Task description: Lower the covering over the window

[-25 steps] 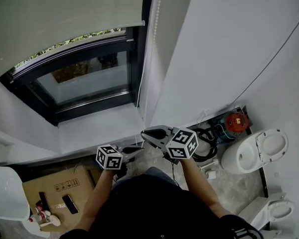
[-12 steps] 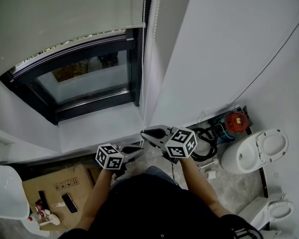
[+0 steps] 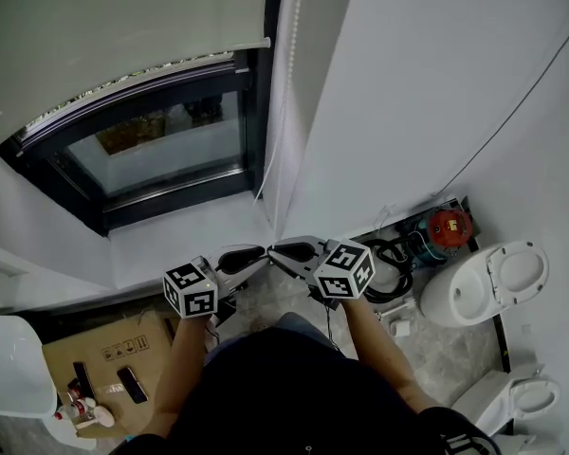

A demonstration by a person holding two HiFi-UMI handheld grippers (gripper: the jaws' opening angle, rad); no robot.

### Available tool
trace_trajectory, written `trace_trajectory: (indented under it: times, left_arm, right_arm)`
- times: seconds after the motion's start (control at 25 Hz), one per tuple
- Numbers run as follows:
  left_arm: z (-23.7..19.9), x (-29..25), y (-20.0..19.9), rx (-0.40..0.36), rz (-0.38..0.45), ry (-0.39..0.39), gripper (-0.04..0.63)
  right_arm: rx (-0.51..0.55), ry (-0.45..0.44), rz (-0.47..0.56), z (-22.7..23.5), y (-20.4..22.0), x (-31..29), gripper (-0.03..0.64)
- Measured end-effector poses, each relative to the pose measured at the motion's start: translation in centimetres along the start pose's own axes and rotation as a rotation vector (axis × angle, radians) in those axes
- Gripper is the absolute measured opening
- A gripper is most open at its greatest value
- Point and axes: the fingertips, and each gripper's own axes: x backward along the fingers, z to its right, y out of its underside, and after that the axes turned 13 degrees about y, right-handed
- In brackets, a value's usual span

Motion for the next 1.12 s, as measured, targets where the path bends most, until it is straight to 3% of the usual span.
trace_trajectory:
  times: [0.2,0.36,0.56,0.72,0.8,0.88,1.04,1.12]
  left_arm:
    - [1.7,-0.6,-6.0,-0.116,0.063,0.022,0.083]
    - [2.8,-1.7,-9.3,-0.202,0.065,0.039,0.086]
    - [3.3,-2.9,-12.2,-0.247,0.078,0.056,0.091]
    - [2.8,-3.8,-12.4,-0.246,0.053,0.035,0.089]
    - [2.9,-4.0,-12.1,-0.232,0.053,0.034,0.014]
    - [2.8,-4.1,-11.8,-0.212,0.051,0.024,0.012]
    - [1.4,-4.3,-8.4,-0.192,-0.067,-0.005,0.011]
    - [1.0,-3.9,-6.8,-0.127,-0.048,0.005,0.011]
  right_arm:
    - [0.0,0.004,-0.006,0.0,0.3,0.3,0.012]
    - [0.001,0.004,-0.009,-0.1,0.5,0.5,0.012]
    - [0.006,0.008,-0.013,-0.1,0.6,0.9,0.012]
    - [0.005,0.01,-0.011,0.0,0.6,0.8,0.012]
    - [0.001,0.008,-0.009,-0.1,0.6,0.7,0.012]
    - [0.01,0.01,-0.023,0.0,0.8,0.7,0.012]
    - [0.075,0.04,-0.164,0.5,4.2,-0.1,0.012]
    - [0.042,0.041,-0.198,0.5,5.7,-0.3,0.012]
